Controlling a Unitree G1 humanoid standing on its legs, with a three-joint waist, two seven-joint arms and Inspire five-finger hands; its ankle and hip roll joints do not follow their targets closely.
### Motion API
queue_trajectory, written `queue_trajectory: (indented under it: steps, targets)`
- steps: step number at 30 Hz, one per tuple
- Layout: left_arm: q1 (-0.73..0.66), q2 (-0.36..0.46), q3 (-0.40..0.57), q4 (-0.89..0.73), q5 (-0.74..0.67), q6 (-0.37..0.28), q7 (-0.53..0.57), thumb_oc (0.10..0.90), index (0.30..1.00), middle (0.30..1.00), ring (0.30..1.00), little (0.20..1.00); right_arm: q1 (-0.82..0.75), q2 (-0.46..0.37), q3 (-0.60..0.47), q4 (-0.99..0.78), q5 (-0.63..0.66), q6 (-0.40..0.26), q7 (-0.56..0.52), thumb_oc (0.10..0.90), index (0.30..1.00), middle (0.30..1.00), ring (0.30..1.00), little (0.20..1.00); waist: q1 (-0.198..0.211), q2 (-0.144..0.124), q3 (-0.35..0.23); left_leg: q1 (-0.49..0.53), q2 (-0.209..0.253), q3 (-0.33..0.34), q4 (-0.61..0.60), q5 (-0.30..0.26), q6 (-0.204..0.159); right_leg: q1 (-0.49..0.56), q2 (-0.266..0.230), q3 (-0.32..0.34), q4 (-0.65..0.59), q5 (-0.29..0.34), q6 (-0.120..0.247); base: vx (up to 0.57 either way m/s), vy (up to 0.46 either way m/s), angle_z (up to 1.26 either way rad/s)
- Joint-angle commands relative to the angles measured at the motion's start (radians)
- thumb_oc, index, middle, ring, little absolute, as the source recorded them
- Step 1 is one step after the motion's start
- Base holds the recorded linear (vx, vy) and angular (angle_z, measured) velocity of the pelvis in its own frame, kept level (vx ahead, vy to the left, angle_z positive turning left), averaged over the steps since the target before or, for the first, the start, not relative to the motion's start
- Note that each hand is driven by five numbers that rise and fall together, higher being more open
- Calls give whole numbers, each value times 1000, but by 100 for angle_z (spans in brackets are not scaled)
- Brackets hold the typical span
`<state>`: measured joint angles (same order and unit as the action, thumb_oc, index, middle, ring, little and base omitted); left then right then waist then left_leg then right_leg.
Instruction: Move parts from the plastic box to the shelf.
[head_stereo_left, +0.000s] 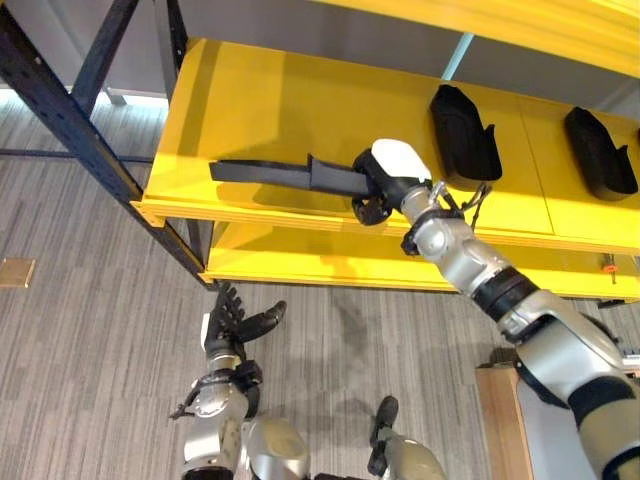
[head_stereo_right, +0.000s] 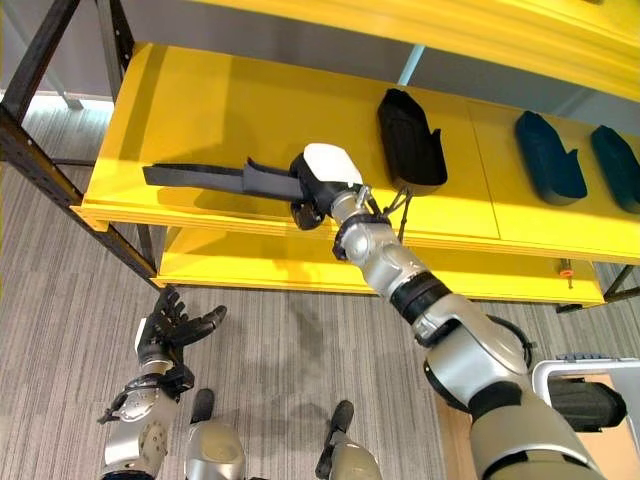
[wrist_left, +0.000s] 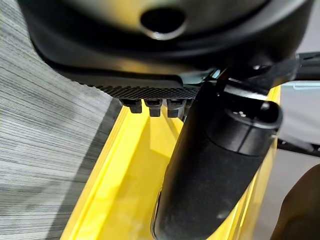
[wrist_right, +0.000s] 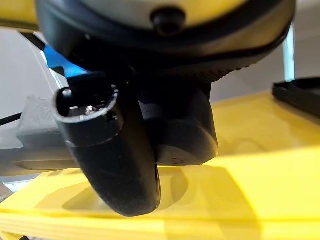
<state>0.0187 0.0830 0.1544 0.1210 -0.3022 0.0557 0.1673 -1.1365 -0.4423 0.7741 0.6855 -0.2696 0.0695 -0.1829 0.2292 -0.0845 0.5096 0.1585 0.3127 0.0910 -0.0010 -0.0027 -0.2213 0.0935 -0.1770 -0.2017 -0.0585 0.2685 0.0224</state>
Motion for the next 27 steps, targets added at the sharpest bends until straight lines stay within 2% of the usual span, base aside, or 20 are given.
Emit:
queue_trajectory:
  steps: [1, 8, 14, 18, 22, 27]
  targets:
    - [28, -19, -2, -203, 9, -108, 8, 900, 1000, 1000, 1000, 1000, -305, -50, 43, -15, 55, -34, -87, 400, 300, 300, 300, 300, 0, 15, -36, 45, -78, 75, -86, 50, 113, 89, -83, 25, 40, -97, 67, 34, 28, 2]
    - [28, -21, 20, -204, 2, -113, 24, 900, 1000, 1000, 1000, 1000, -352, -8, 94, 20, 135, -34, -74, 400, 300, 300, 300, 300, 0, 0, -40, 56, -81, 75, -86, 47, 113, 94, -86, 34, 45, -94, 65, 32, 19, 0]
    - [52, -31, 37, -211, -1, -111, 26, 900, 1000, 1000, 1000, 1000, -404, 23, 195, 79, 258, -44, -30, 400, 300, 300, 300, 300, 0, -18, -44, 83, -82, 77, -86, 35, 109, 109, -82, 39, 45, -92, 63, 30, 7, -5]
    - [64, -38, 33, -205, -6, -110, 20, 900, 1000, 1000, 1000, 1000, -393, 39, 182, 140, 332, -50, -19, 400, 300, 300, 300, 300, 3, -15, -51, 89, -81, 77, -86, 31, 109, 114, -81, 38, 47, -92, 61, 0, 0, 0]
    - [68, -41, 20, -192, -17, -110, 14, 900, 1000, 1000, 1000, 1000, -356, 61, 110, 248, 399, -49, -26, 400, 300, 300, 300, 300, 10, -3, -55, 89, -80, 78, -86, 28, 111, 115, -80, 32, 45, -94, 61, 0, 0, 0]
    - [72, -43, -3, -193, -20, -109, 4, 900, 1000, 1000, 1000, 1000, -350, 78, 64, 355, 406, -46, -29, 400, 300, 300, 300, 300, 23, 15, -52, 85, -80, 77, -86, 29, 112, 118, -80, 26, 42, -95, 62, 1, 3, -1]
